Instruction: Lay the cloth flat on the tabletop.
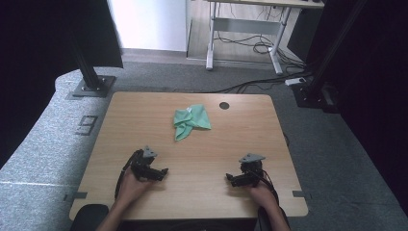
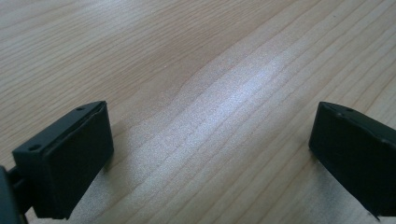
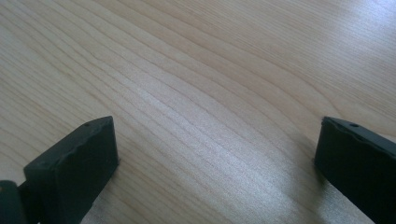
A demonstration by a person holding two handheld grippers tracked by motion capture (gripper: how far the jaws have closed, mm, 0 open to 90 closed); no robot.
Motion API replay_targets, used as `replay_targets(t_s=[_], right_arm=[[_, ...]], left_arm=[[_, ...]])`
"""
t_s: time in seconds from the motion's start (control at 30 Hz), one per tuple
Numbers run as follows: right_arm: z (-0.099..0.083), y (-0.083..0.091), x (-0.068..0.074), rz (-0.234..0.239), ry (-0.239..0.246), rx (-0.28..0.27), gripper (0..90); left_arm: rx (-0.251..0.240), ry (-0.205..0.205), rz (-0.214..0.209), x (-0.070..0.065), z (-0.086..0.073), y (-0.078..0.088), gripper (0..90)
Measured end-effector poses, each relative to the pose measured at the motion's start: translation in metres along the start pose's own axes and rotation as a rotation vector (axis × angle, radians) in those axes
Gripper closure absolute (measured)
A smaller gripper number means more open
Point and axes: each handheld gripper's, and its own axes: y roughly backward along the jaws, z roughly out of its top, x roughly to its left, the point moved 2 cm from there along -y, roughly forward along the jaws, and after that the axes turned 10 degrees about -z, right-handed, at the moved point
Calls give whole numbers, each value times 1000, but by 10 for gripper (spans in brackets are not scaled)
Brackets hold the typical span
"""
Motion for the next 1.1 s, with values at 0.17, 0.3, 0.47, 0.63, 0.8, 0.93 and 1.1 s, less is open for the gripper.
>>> replay_targets(t_s=[0.17, 0.3, 0.47, 0.63, 0.8, 0.93, 1.1], right_arm=[[0, 0, 0, 0, 0, 0, 0], [0, 0, 0, 0, 0, 0, 0], [0, 0, 0, 0, 0, 1, 0], [0, 0, 0, 1, 0, 0, 0], [0, 0, 0, 0, 1, 0, 0], [0, 0, 0, -1, 0, 0, 0], [0, 0, 0, -1, 0, 0, 0]], left_arm=[[-1, 6, 5, 0, 0, 0, 0], [-1, 5, 3, 0, 0, 0, 0], [13, 9, 6, 0, 2, 0, 0], [24, 13, 4, 2, 4, 2, 29], [9, 4, 4, 3, 9, 7, 48], [-1, 0, -1, 3, 14, 9, 65], [-14, -7, -7, 3, 21, 9, 116]])
